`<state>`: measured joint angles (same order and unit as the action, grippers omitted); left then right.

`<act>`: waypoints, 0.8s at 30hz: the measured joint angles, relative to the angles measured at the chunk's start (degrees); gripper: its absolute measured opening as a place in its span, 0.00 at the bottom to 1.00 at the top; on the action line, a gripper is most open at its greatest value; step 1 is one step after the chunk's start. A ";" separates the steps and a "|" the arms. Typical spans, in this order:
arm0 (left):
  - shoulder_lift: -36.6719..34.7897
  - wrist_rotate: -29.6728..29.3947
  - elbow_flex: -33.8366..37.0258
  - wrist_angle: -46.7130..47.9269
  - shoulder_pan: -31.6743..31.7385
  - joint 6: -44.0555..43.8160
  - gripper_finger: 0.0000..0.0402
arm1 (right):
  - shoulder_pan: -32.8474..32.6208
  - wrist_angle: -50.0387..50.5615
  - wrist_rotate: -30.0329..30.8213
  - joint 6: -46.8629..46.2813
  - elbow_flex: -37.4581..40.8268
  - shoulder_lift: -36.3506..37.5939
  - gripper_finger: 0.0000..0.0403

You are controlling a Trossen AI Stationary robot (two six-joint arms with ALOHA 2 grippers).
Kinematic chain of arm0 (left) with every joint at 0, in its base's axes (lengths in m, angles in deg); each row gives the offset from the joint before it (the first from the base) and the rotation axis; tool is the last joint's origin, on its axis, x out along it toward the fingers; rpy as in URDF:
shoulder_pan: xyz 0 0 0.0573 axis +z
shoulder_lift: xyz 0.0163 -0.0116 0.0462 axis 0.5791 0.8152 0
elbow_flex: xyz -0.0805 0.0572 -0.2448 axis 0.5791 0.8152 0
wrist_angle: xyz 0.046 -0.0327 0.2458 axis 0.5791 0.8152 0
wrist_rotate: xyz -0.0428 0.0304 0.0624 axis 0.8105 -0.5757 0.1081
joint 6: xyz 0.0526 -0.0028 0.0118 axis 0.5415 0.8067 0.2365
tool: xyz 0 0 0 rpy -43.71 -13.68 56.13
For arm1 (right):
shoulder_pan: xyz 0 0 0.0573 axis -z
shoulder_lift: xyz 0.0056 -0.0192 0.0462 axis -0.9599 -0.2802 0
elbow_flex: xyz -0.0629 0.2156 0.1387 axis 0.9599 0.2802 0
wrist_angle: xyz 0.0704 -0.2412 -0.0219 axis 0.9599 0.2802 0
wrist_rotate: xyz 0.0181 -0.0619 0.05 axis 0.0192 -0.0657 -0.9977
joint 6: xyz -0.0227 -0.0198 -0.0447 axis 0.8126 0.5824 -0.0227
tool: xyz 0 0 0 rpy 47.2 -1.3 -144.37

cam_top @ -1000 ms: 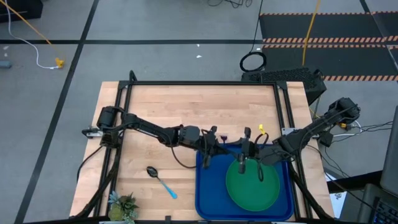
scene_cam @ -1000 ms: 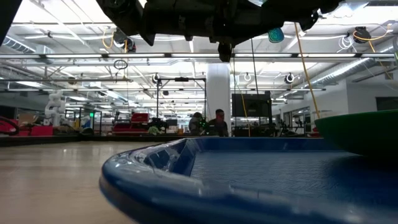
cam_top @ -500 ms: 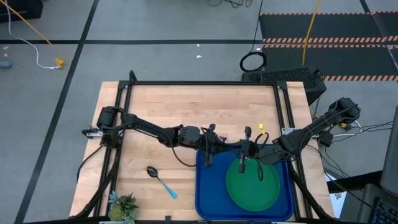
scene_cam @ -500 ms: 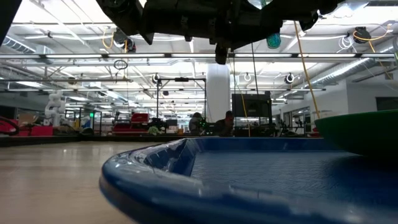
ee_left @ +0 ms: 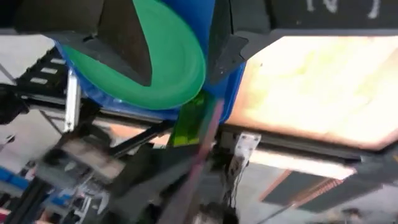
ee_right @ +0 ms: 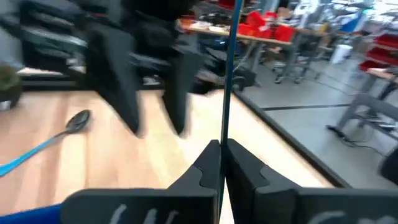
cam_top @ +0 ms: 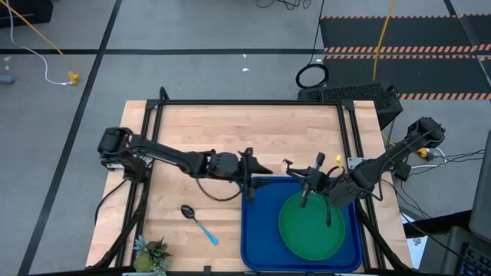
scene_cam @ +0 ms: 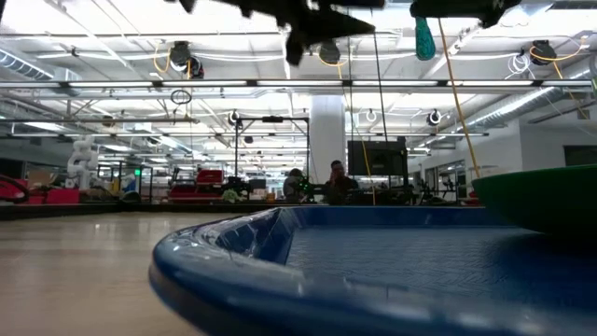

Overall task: Pick and place plate/cup/fork/spoon on tray
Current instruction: Put the blue fork on the left side of the plate on the blue tray

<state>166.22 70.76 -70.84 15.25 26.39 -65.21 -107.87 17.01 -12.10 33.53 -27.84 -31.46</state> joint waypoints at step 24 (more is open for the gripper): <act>3.81 -32.01 0.02 -23.36 -9.33 14.70 0.39 | 0.56 -28.49 12.24 17.81 -0.02 -16.17 0.00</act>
<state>170.03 38.75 -70.82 -8.11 17.06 -50.51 -107.31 -11.48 0.14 51.34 -27.86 -47.63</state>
